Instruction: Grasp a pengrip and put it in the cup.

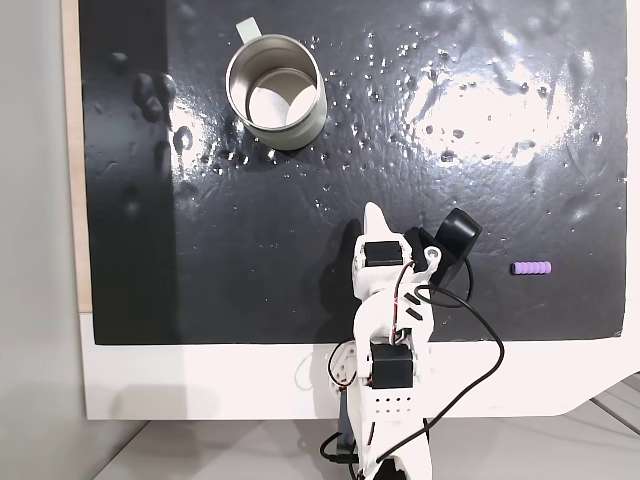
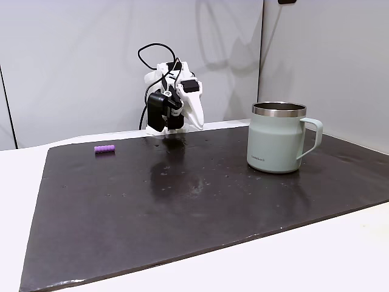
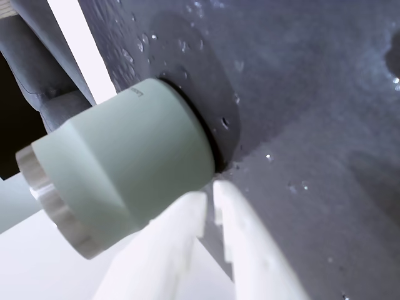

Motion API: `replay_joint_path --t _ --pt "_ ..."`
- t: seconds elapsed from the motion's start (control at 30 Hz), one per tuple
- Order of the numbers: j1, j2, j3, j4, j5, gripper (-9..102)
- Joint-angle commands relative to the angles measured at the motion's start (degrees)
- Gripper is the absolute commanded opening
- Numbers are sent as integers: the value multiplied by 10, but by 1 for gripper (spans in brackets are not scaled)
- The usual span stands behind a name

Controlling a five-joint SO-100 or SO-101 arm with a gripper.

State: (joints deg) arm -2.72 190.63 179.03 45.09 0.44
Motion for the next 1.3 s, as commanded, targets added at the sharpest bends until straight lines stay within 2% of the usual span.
replay_joint_path --t 0.0,0.13,0.27,0.47,0.67,0.9,1.1,1.27 --pt "-5 6 -53 20 -16 0" --pt "-7 -3 -141 75 -36 0" --pt "8 -88 -244 101 -47 0" --pt "28 -250 -502 269 -52 0" --pt "66 -314 -646 391 -104 0" --pt "218 -461 -786 487 -198 3" --pt "398 -606 -885 506 -301 7" --pt "509 -747 -958 509 -368 17"
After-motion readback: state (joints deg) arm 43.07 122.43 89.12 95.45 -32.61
